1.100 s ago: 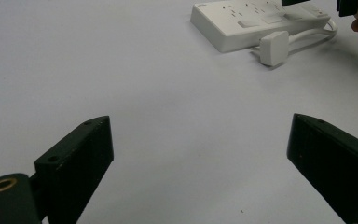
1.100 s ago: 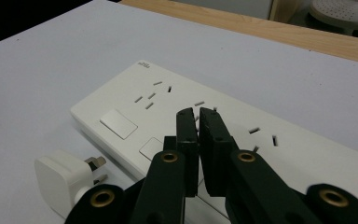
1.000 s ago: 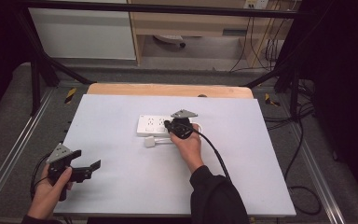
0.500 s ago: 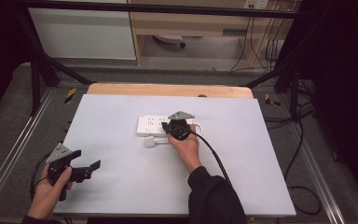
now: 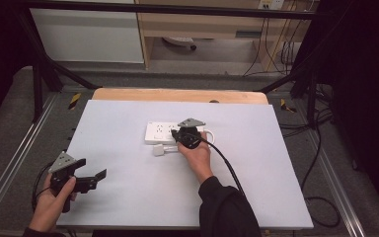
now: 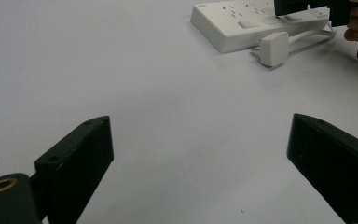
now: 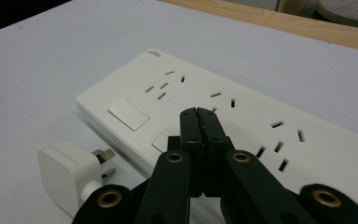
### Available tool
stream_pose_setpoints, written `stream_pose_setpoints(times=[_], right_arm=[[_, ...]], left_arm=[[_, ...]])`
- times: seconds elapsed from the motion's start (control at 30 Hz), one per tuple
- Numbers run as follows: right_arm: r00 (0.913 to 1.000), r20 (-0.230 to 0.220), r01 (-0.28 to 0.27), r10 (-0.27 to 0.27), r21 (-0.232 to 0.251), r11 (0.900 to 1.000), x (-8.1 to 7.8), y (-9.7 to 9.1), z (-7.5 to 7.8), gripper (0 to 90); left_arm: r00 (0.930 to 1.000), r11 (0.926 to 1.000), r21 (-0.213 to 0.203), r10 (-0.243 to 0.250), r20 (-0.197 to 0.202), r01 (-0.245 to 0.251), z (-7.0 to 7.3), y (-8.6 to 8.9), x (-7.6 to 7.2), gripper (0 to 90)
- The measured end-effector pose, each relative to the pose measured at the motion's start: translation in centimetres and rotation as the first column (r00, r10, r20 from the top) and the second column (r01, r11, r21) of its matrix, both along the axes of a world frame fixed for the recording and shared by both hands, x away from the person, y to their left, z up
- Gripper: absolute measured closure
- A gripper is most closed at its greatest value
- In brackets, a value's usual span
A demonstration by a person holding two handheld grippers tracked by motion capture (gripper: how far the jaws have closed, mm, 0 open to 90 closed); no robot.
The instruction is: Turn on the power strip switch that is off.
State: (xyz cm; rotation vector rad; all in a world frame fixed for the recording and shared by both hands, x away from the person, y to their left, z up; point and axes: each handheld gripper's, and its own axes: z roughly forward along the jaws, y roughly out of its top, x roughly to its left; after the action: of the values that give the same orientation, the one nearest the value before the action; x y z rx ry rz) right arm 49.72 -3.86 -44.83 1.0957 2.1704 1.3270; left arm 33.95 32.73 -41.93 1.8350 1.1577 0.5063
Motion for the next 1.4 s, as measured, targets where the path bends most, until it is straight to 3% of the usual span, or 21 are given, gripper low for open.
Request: stream_pose_setpoints(times=[0.73, 1.4], right_arm=[[0.9995, 0.027, -0.015, 0.015, -0.017, 0.9997, -0.33, 0.37, -0.38, 90.0], [0.9992, 0.036, -0.017, 0.017, 0.008, 0.9998, -0.33, 0.04, -0.66, 90.0]], left_arm=[[1.0000, 1.0000, 0.000, 0.000, -0.001, 0.000, 0.02, 0.06, -0.02, 7.1], [1.0000, 1.0000, 0.001, 0.002, 0.000, -0.002, 0.04, 0.06, -0.05, 7.1]])
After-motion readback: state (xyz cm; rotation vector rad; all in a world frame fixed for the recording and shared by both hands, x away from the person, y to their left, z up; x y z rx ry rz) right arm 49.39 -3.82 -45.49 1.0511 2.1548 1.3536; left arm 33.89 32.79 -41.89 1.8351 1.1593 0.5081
